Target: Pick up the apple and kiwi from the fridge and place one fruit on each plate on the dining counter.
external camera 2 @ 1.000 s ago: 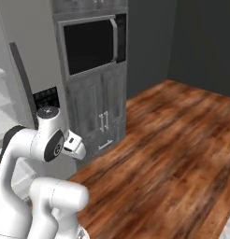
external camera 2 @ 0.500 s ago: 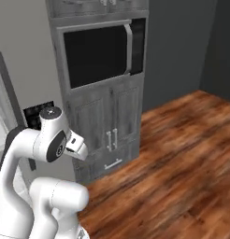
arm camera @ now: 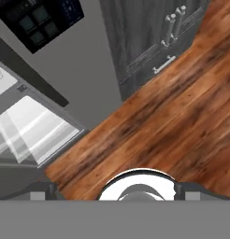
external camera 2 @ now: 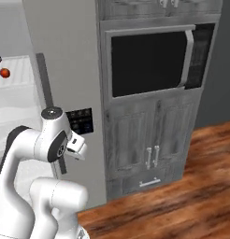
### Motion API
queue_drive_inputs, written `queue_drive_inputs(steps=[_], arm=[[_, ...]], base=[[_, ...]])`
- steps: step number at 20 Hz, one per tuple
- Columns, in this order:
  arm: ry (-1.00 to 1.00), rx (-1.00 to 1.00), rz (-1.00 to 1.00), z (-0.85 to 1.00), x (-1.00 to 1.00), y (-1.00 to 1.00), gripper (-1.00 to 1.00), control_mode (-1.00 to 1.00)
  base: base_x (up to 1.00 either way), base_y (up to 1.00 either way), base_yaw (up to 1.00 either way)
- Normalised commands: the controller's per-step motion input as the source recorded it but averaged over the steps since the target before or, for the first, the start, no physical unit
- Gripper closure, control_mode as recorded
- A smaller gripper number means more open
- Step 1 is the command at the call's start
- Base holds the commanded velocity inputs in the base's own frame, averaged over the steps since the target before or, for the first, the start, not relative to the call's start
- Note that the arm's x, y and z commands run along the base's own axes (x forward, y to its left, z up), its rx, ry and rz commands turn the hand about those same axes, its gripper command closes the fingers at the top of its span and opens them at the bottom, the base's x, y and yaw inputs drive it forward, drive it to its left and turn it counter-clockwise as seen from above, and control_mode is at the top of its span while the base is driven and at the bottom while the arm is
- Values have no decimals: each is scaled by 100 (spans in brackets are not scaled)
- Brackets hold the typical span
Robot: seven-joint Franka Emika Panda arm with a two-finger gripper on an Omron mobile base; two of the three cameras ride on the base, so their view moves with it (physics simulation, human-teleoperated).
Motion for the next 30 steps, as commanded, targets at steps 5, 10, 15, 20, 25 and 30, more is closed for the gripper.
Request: queue_drive_inputs(steps=[5,10,15,20,25,30], arm=[[0,0,0,0,0,0,-100,100],[0,0,0,0,0,0,-100,100],[0,0,0,0,0,0,-100,100],[0,0,0,0,0,0,-100,100],[0,0,0,0,0,0,-100,100],[0,0,0,0,0,0,-100,100]], base=[[40,16,36],[33,23,33],[26,40,31],[13,39,37],[28,28,33],[46,17,27]])
